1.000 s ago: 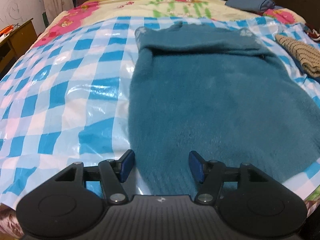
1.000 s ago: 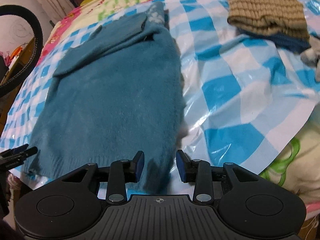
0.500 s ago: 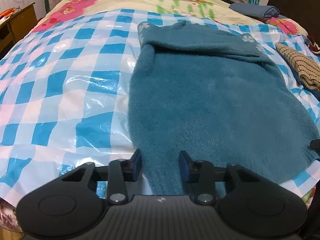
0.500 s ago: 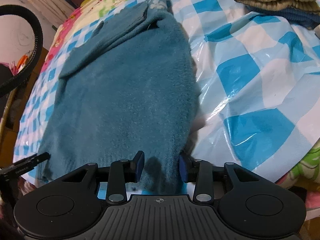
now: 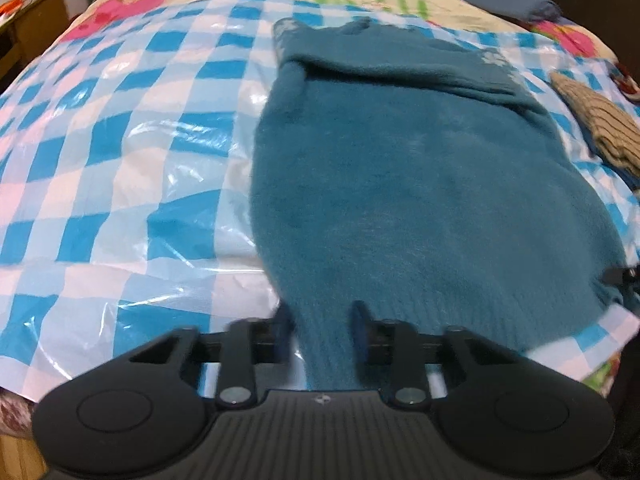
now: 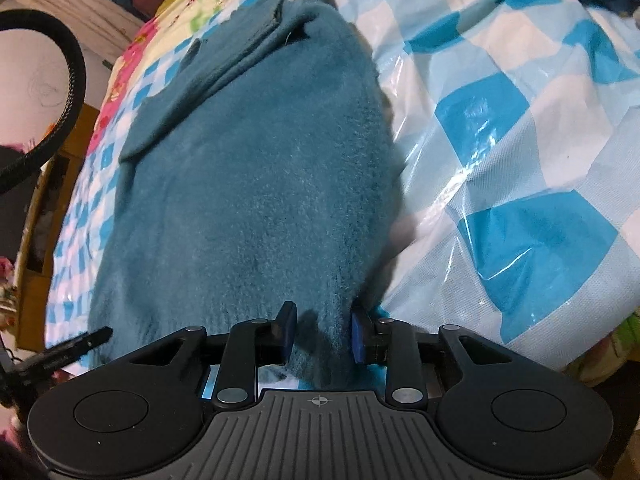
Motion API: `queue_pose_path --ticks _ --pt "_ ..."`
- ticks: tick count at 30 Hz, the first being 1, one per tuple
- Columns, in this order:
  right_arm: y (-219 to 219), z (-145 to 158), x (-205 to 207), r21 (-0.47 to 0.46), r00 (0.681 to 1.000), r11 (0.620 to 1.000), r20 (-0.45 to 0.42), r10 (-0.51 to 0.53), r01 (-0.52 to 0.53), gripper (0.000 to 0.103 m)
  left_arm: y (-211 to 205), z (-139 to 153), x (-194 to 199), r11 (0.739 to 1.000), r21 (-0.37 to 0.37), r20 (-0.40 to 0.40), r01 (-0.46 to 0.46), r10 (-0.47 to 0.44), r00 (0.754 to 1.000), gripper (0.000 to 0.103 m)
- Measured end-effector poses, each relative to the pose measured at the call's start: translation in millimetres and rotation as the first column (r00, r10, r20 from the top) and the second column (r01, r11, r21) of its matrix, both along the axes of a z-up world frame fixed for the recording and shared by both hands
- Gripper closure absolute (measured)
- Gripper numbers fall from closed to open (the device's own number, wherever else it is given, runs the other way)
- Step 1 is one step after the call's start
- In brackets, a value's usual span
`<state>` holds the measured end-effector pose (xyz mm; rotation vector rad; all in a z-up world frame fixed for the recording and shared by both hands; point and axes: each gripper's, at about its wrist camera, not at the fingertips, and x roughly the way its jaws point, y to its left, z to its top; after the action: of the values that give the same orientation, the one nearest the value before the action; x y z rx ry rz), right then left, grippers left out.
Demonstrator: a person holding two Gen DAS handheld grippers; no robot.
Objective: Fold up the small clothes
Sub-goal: 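Close both grippers on the teal sweater hem, then lift the hem with both grippers and fold it toward the collar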
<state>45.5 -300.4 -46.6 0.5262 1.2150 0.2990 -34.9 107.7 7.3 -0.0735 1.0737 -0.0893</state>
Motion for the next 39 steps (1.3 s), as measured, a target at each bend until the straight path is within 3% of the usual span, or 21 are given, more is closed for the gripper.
queue_pose_path --ticks 3,7,12,17,24,31,37,39 --pt "-2 8 -5 0.027 0.999 1.0 0.043 0.001 -0.002 0.091 -4 11 -3 0.999 -0.015 0.032 0.032 -0.031 0.999 0.087" --pt "-1 24 -7 0.105 0.993 0.994 0.12 -0.01 -0.003 0.092 -9 25 3 0.997 -0.064 0.086 0.041 -0.036 0.996 0.088" --pt "8 56 9 0.167 0.973 0.986 0.229 -0.016 -0.023 0.093 -2 44 23 0.976 -0.218 0.155 0.025 0.009 0.988 0.088" --pt "6 86 41 0.262 0.945 0.965 0.319 -0.071 -0.017 0.093 7 73 63 0.95 -0.311 0.265 0.027 0.06 0.962 0.088" --pt "1 108 130 0.336 0.897 0.941 0.399 -0.189 0.049 0.093 26 94 158 0.945 -0.326 0.373 0.015 0.114 0.921 0.088" --pt "-1 95 231 0.316 0.881 0.934 0.379 -0.283 0.164 0.093 39 65 256 0.95 -0.31 0.365 -0.047 0.164 0.916 0.088" --pt "13 54 293 0.231 0.892 0.945 0.339 -0.299 0.23 0.093 37 2 314 0.962 -0.242 0.269 -0.125 0.19 0.944 0.088" --pt "16 33 309 0.221 0.907 0.94 0.278 -0.317 0.261 0.089 40 -16 318 0.96 -0.238 0.239 -0.15 0.208 0.949 0.086"
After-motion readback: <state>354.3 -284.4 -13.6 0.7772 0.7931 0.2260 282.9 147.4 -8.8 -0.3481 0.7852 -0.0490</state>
